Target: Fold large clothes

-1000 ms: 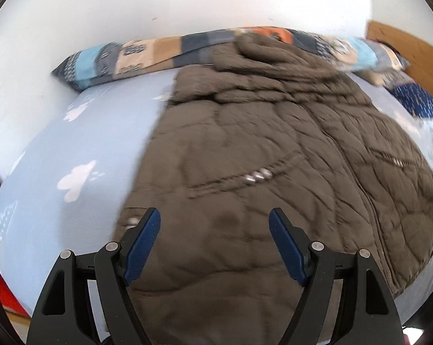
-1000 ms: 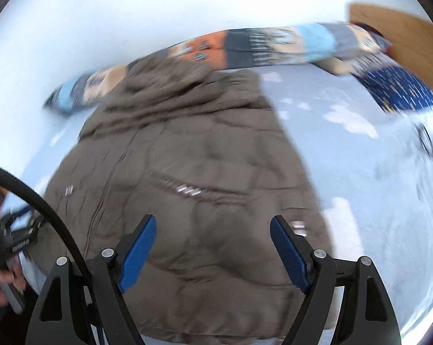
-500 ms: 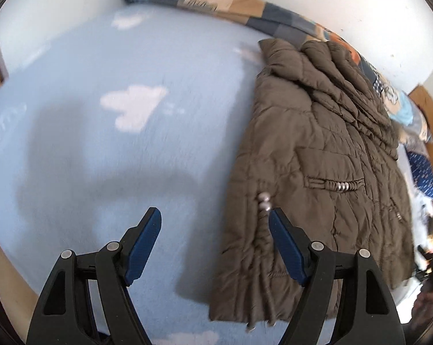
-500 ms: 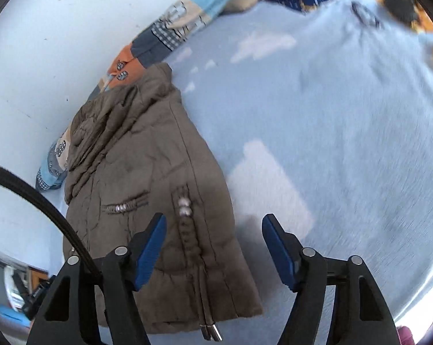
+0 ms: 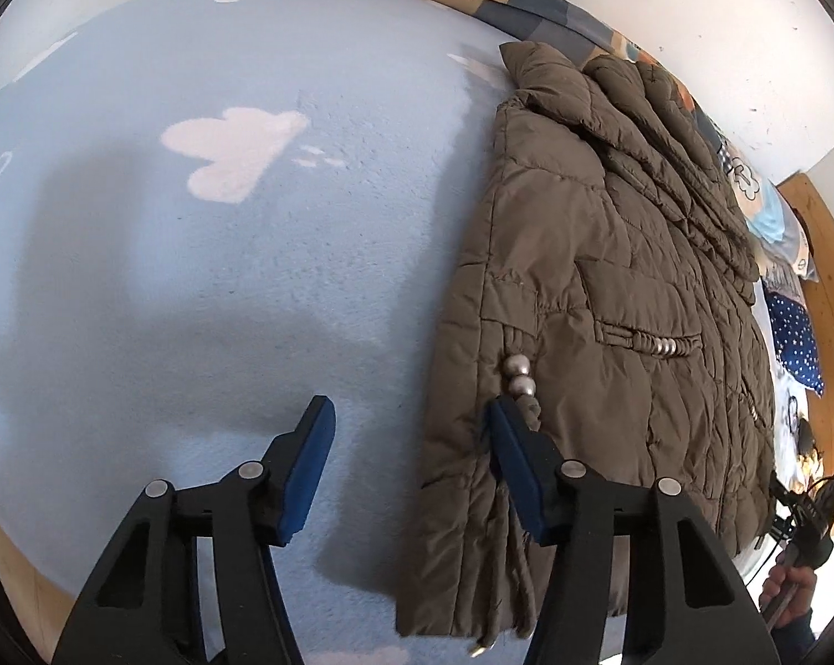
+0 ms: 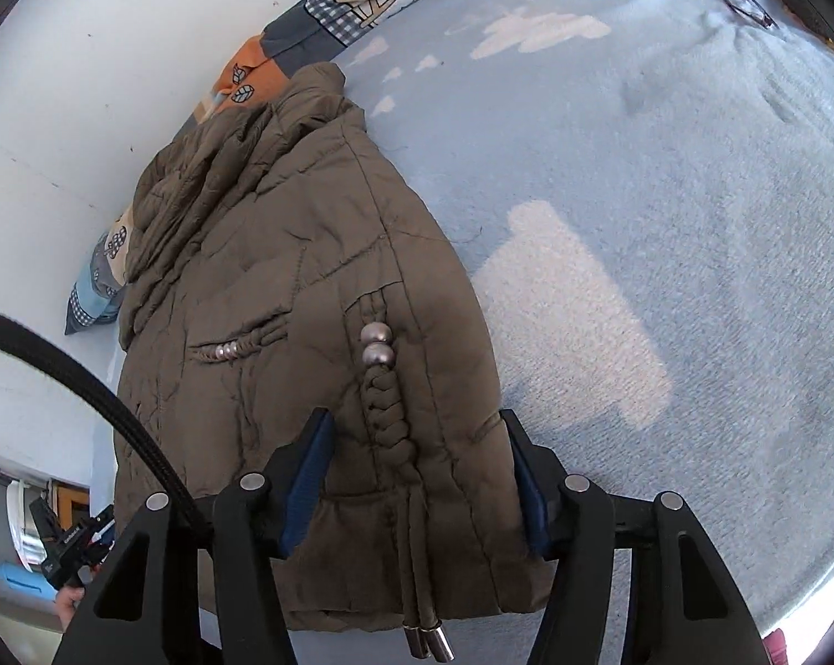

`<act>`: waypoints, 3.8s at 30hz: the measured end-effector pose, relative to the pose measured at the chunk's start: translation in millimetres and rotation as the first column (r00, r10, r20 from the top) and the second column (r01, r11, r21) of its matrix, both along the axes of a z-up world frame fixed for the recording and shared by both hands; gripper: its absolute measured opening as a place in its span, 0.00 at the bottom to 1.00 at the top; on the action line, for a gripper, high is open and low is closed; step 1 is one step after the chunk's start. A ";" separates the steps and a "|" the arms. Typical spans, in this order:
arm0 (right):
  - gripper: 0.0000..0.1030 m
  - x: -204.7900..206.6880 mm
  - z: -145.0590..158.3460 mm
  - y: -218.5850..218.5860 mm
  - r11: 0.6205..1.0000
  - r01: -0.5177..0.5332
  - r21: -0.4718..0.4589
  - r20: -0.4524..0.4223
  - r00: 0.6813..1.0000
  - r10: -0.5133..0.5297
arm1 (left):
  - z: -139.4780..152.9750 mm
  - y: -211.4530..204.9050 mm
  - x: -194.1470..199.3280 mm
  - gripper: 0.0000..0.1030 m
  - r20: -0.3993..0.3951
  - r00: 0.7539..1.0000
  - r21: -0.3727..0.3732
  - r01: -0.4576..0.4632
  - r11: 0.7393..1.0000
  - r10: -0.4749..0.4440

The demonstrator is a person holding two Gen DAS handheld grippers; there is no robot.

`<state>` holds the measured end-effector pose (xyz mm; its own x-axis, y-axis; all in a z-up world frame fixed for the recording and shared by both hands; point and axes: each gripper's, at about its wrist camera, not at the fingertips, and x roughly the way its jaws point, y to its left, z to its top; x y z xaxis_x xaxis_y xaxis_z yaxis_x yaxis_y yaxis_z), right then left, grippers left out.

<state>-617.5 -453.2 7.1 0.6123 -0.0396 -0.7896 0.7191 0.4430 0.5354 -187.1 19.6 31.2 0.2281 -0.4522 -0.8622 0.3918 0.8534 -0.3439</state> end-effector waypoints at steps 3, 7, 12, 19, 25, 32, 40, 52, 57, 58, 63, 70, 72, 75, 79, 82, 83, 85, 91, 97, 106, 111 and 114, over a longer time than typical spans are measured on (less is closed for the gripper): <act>0.63 3.4 -1.3 -1.1 1.000 -0.002 -0.002 -0.005 1.000 0.002 | -1.0 -3.1 2.3 0.54 -0.003 1.000 -0.017 0.001 1.000 -0.001; 0.63 4.2 -2.1 -1.4 1.000 -0.006 -0.004 -0.004 1.000 0.006 | -2.5 -6.8 5.6 0.49 -0.011 1.000 -0.032 -0.005 0.999 0.004; 0.63 -0.7 0.6 -1.5 1.000 0.002 -0.004 0.009 1.000 -0.002 | 3.2 -3.4 8.2 0.48 -0.012 0.999 -0.058 -0.032 0.998 0.032; 0.63 -4.2 3.7 -3.3 1.000 0.010 -0.007 0.017 1.000 -0.010 | 17.1 -0.8 6.7 0.48 0.012 1.000 -0.089 -0.022 0.996 0.023; 0.63 3.6 1.6 -2.1 1.000 -0.007 -0.003 0.008 1.000 0.007 | 3.4 -20.4 4.8 0.48 -0.022 0.998 -0.069 0.058 0.996 -0.060; 0.33 15.5 0.6 1.8 0.998 -0.049 -0.047 -0.049 0.998 0.047 | -8.2 -35.8 4.9 0.25 0.004 0.996 -0.045 0.089 0.995 -0.089; 0.21 16.7 12.0 9.7 0.990 -0.089 -0.107 -0.051 0.995 0.084 | 12.9 -46.3 -14.1 0.17 0.146 0.978 0.027 0.145 0.989 -0.148; 0.19 2.8 35.5 38.2 0.979 -0.142 -0.148 -0.041 0.990 0.137 | 37.7 -35.2 -24.3 0.17 0.208 0.962 0.056 0.167 0.984 -0.175; 0.19 7.7 30.8 40.9 0.977 -0.160 -0.144 -0.081 0.985 0.149 | 25.3 -39.3 -12.9 0.19 0.170 0.975 0.085 0.133 0.988 -0.146; 0.21 7.9 27.7 36.9 0.980 -0.151 -0.133 -0.080 0.987 0.141 | 24.3 -40.8 -12.5 0.20 0.171 0.974 0.090 0.131 0.987 -0.145; 0.35 10.3 23.5 23.7 0.987 -0.121 -0.110 -0.063 0.991 0.114 | 22.6 -39.7 -10.1 0.41 0.179 0.979 0.105 0.082 0.991 -0.100; 0.44 14.6 30.7 23.3 0.979 -0.124 -0.160 -0.070 0.991 0.114 | 17.7 -45.8 -16.5 0.50 0.213 0.970 0.154 0.083 0.985 -0.115; 0.45 18.0 28.5 24.7 0.976 -0.138 -0.166 -0.091 0.988 0.124 | 14.5 -48.3 -18.2 0.51 0.219 0.969 0.175 0.080 0.981 -0.118; 0.37 21.2 24.2 26.6 0.970 -0.157 -0.185 -0.135 0.982 0.133 | 11.8 -48.1 -17.6 0.51 0.214 0.969 0.189 0.080 0.979 -0.121; 0.36 19.8 16.1 21.0 0.979 -0.140 -0.147 -0.138 0.983 0.120 | 8.8 -43.6 -12.2 0.55 0.182 0.978 0.165 0.071 0.984 -0.101; 0.37 19.8 14.4 18.2 0.983 -0.128 -0.133 -0.132 0.985 0.110 | 7.4 -41.2 -8.9 0.58 0.166 0.982 0.153 0.069 0.986 -0.094; 0.38 19.3 14.2 17.7 0.984 -0.125 -0.129 -0.129 0.986 0.108 | 7.7 -40.4 -9.1 0.58 0.160 0.983 0.149 0.070 0.986 -0.094; 0.38 17.9 13.2 16.4 0.986 -0.114 -0.120 -0.121 0.988 0.100 | 9.7 -38.0 -8.1 0.58 0.138 0.986 0.136 0.073 0.988 -0.092; 0.42 9.6 17.5 18.0 0.987 -0.112 -0.117 -0.099 0.990 0.100 | 15.3 -25.3 -17.1 0.60 0.058 0.995 0.079 0.074 0.994 -0.078; 0.51 -3.5 16.5 20.8 0.993 -0.094 -0.077 -0.073 0.993 0.088 | 4.7 0.6 -36.4 0.64 -0.055 0.998 0.004 -0.015 1.000 0.016; 0.55 -30.1 2.1 32.9 0.999 -0.009 0.040 -0.028 1.000 0.010 | -4.0 15.8 -58.3 0.64 -0.082 0.987 -0.060 -0.141 0.988 0.136; 0.48 -37.2 -4.6 30.5 0.994 0.045 0.103 0.034 0.998 -0.048 | -2.0 12.8 -59.8 0.60 -0.058 0.987 -0.062 -0.155 0.986 0.152; 0.25 -30.5 1.5 34.3 0.997 0.012 0.076 0.045 0.999 -0.016 | 5.1 5.7 -66.2 0.42 -0.005 0.991 -0.047 -0.131 0.990 0.131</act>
<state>-648.0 -418.9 8.6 0.6477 0.0103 -0.7618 0.6989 0.3901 0.5995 -253.2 25.3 36.4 0.2863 -0.4583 -0.8414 0.2765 0.8804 -0.3854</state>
